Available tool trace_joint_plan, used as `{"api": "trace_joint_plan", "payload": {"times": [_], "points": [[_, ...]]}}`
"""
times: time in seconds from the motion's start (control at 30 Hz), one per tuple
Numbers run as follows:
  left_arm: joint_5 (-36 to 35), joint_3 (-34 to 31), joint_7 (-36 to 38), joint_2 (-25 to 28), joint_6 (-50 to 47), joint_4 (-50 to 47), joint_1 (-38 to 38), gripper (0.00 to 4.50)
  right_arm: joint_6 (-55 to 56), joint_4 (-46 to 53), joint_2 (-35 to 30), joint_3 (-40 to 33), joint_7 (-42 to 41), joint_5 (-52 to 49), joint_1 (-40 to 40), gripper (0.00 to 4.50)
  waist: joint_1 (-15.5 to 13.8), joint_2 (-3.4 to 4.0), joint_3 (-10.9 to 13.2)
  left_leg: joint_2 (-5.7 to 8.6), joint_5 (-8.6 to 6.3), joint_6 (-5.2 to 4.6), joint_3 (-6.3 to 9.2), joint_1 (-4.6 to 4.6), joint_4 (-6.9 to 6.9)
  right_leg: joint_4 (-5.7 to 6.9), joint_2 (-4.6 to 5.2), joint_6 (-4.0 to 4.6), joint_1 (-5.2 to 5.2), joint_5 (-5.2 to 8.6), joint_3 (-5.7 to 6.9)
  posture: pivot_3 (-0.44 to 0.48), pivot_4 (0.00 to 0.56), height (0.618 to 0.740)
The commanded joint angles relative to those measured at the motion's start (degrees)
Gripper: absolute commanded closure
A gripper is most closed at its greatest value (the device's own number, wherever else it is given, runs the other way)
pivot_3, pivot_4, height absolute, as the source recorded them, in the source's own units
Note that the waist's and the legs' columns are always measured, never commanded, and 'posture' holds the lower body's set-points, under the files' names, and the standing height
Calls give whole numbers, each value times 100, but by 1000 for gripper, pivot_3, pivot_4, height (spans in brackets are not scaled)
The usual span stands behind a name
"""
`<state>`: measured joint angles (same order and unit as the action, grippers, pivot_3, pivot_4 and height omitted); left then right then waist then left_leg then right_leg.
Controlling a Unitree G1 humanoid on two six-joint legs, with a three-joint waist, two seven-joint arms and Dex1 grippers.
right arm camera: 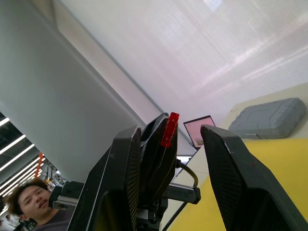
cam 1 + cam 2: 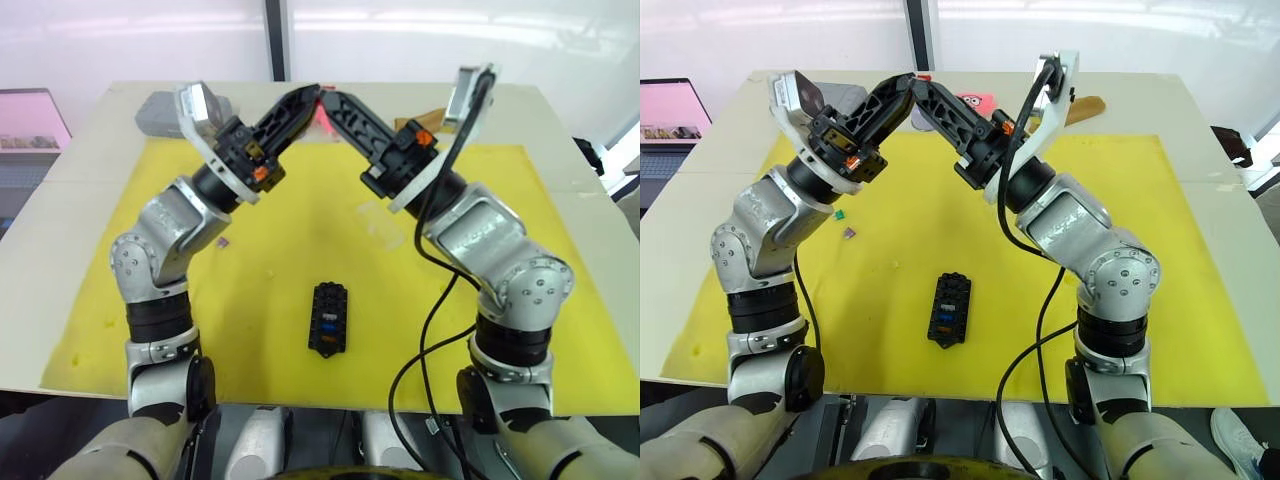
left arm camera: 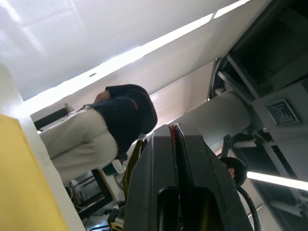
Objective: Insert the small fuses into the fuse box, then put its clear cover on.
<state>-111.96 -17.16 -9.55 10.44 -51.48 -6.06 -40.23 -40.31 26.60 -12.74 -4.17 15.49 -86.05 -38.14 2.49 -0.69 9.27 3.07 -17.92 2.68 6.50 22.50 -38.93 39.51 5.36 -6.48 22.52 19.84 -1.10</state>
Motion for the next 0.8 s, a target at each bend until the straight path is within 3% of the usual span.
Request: {"api": "trace_joint_plan", "payload": {"times": [0.03,0.67,0.77,0.8], "points": [[-104,-51,-5,-71,123,-104,-119,4500,164,240,71,-14,13,-23,-17,2406,-1,0,0,0,0,0,0,0,0,0,0,0,0,0,0,0,150,740],[-104,110,72,12,98,-146,-105,4500,198,240,38,61,1,-11,-25,2406,-1,0,0,0,0,0,1,0,3,-5,-1,-1,-1,0,-1,0,150,740],[-104,114,83,31,96,-118,-96,4500,229,292,53,49,-47,-33,-21,3263,-1,0,0,0,0,0,1,0,4,-6,-1,-1,-1,0,-1,0,150,740],[-104,114,85,33,101,-114,-94,4500,237,301,56,47,-48,-36,-18,3785,-1,0,0,-1,0,0,1,0,4,-6,-1,-1,-1,0,-1,0,150,740]]}}
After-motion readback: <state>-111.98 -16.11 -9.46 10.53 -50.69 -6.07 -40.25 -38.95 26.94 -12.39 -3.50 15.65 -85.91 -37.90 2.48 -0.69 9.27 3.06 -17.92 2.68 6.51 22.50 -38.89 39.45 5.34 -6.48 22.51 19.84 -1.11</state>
